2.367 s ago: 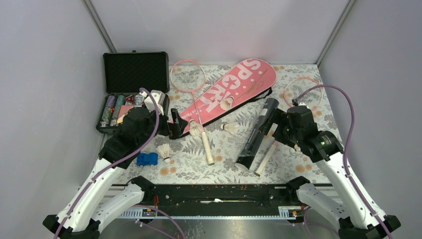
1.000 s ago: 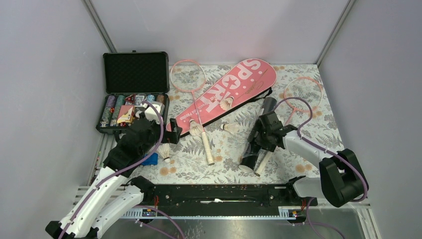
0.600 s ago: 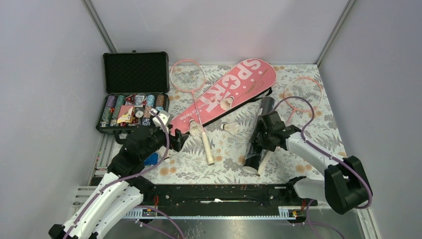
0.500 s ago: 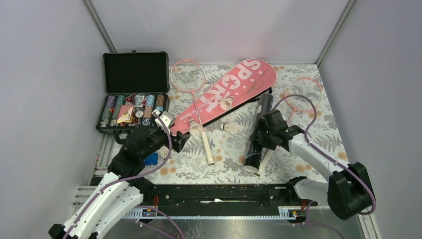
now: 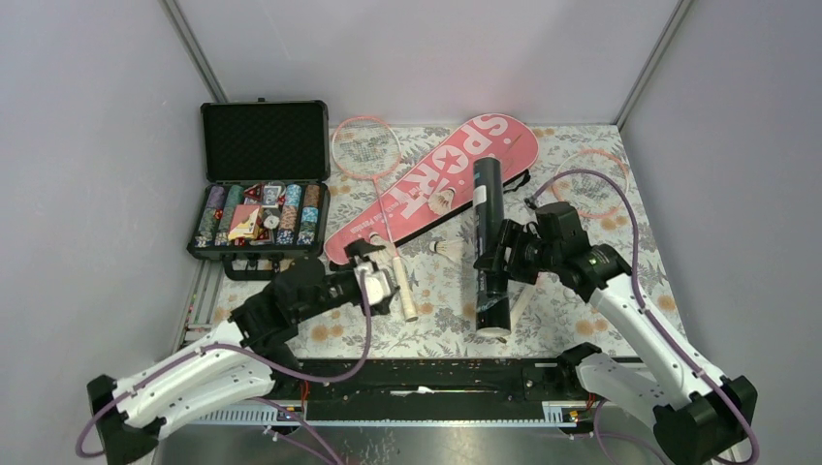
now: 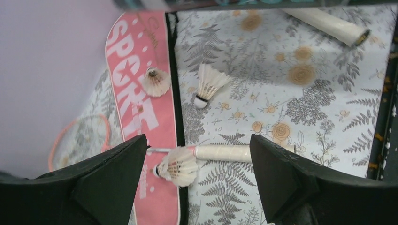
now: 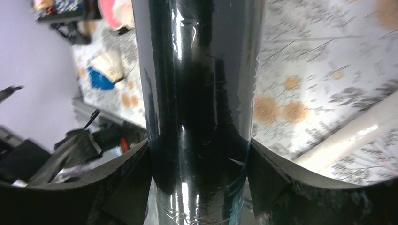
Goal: Pack up the badminton gear
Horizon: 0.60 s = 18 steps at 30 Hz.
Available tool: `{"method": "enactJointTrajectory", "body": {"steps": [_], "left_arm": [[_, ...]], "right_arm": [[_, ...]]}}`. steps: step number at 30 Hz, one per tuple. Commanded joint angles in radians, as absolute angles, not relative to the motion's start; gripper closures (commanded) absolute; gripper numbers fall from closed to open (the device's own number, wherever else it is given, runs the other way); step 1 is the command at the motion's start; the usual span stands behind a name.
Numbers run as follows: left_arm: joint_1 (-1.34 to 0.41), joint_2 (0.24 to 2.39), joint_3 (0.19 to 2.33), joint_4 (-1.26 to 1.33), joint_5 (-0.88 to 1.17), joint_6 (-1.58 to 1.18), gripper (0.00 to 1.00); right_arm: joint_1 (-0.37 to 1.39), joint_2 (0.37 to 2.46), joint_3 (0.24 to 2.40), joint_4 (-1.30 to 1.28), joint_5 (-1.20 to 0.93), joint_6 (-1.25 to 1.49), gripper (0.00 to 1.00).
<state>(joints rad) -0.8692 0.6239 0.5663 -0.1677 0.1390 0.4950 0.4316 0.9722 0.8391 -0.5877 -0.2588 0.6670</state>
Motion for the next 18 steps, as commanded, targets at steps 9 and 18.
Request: {"method": "enactJointTrajectory", "body": {"steps": [9,18], "left_arm": [[-1.132,0.795,0.744,-0.153,-0.086,0.924,0.1],[-1.212,0.796,0.702,-0.154,-0.093,1.032,0.08]], "right_arm": [[0.477,0.87,0.884,-0.631,-0.702,0.662,0.46],[0.58,0.924,0.941,-0.733,-0.754,0.601,0.47]]}}
